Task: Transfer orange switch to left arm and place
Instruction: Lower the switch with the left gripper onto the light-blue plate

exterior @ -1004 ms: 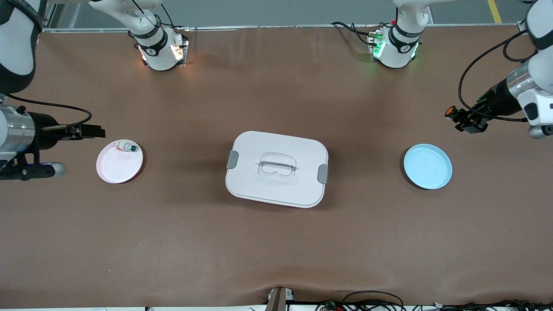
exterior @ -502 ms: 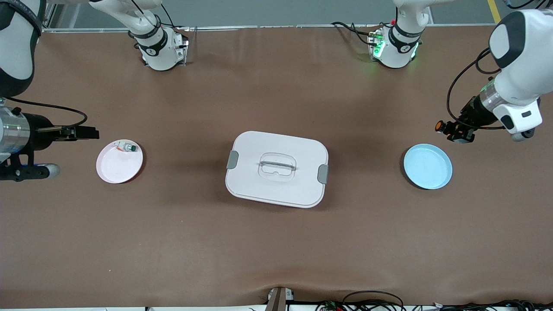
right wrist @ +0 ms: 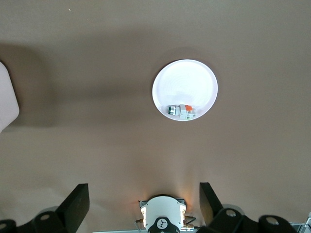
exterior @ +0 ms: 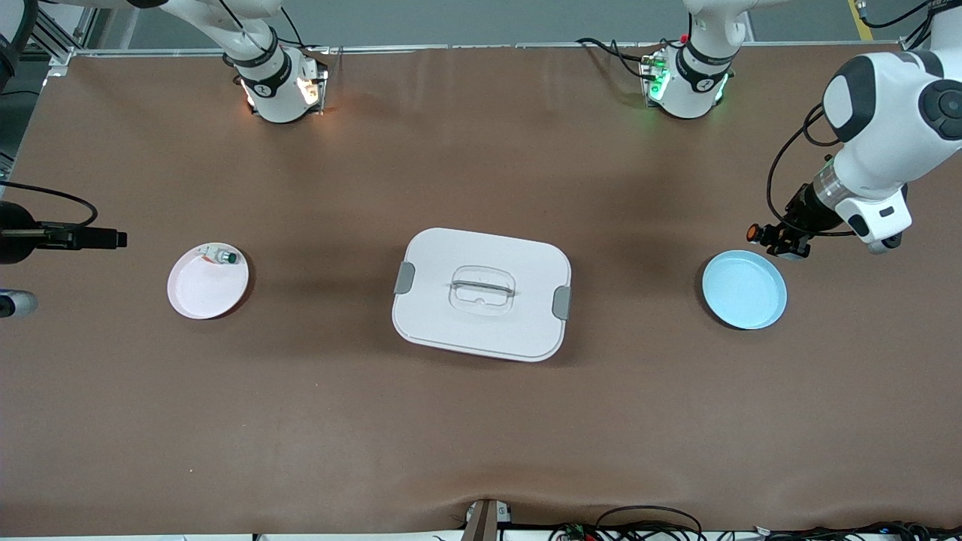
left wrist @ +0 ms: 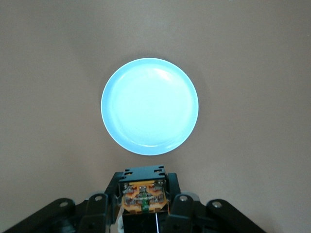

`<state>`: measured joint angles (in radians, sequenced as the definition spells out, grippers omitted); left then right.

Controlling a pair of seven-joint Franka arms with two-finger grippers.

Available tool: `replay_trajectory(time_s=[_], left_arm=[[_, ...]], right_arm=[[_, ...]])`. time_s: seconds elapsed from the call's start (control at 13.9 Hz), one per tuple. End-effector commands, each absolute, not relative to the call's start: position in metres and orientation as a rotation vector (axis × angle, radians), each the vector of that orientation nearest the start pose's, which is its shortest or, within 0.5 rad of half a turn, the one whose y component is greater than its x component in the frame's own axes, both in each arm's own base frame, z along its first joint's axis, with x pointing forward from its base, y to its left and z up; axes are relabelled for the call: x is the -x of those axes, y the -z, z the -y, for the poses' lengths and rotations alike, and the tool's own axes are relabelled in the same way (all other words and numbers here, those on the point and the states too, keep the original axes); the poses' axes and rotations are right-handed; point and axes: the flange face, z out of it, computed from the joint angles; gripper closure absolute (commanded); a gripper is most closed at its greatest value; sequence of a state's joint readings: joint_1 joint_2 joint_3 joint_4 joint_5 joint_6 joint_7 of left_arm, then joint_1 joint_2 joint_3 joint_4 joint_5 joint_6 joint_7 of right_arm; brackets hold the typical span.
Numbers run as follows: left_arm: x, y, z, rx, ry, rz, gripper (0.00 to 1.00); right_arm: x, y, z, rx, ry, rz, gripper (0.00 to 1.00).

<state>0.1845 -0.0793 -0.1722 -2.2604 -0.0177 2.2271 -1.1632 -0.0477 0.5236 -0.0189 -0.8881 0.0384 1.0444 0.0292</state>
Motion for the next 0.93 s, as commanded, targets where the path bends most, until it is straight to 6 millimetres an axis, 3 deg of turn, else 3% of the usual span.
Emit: replay_trajectory(time_s=[0.0, 0.43, 0.86], left_arm=[[-0.515, -0.375, -0.017, 2.573, 0.048, 1.813, 1.0], [-0.521, -0.333, -0.022, 2.455, 0.108, 1.895, 1.0], [-0.529, -0.28, -0.02, 2.347, 0.12, 1.984, 1.0]], right_arm=[[-0.634, -0.581, 0.03, 3.073, -0.577, -0.125, 0.0], [-0.638, -0.586, 0.032, 3.09, -0.506, -0.177, 0.0], [-0.64, -0.603, 0.033, 3.115, -0.385, -0.184, 0.0]])
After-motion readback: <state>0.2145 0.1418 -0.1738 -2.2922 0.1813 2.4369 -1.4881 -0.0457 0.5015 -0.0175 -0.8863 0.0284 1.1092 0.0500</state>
